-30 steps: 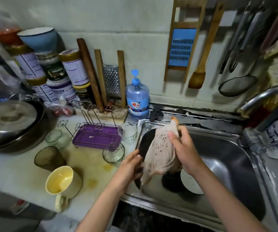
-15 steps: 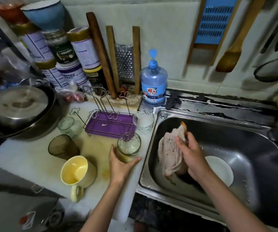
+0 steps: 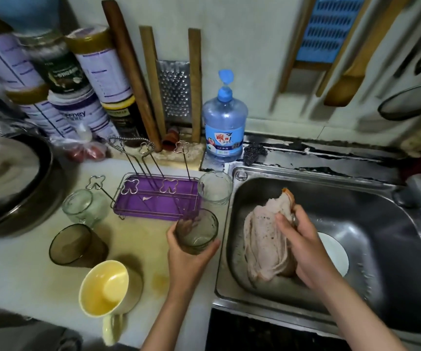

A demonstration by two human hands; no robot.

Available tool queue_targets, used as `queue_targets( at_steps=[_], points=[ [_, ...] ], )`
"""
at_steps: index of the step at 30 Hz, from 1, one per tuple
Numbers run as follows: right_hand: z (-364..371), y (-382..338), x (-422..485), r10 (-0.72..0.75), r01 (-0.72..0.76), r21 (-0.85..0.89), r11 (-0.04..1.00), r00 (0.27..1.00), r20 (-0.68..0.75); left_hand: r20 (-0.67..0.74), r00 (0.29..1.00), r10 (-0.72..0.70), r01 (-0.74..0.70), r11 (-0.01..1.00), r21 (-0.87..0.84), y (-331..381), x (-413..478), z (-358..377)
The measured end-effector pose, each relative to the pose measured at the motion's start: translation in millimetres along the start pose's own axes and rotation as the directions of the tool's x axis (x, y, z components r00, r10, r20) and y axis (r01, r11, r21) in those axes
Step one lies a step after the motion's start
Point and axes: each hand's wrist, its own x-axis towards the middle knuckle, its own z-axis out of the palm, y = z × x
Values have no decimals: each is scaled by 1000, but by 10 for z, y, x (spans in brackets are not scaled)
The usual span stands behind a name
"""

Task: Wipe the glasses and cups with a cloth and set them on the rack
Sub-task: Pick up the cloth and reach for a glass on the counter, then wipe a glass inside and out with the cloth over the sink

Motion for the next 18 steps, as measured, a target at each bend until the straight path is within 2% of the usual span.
queue_targets(
  at_steps=[4, 7, 14, 16, 18],
  points=[
    [88, -231, -203, -122, 123, 31, 992, 992, -30, 147, 989, 25, -13, 997, -79, 372, -87, -49],
    [193, -419, -363, -226, 228, 27, 973, 973, -51, 300, 953, -52, 110, 978, -179, 744, -119, 6],
    [515, -891, -793, -424, 413, -247, 877, 906, 9, 526, 850, 6, 129, 967, -221, 1363, 16, 291],
    [609, -893, -826, -493, 486, -434, 759, 864, 106, 548, 836, 38, 91, 974, -206, 1538, -6, 383],
    [624, -800, -776, -571, 536, -651, 538, 799, 187, 589, 804, 74, 78, 971, -228, 1625, -17, 433]
  ],
)
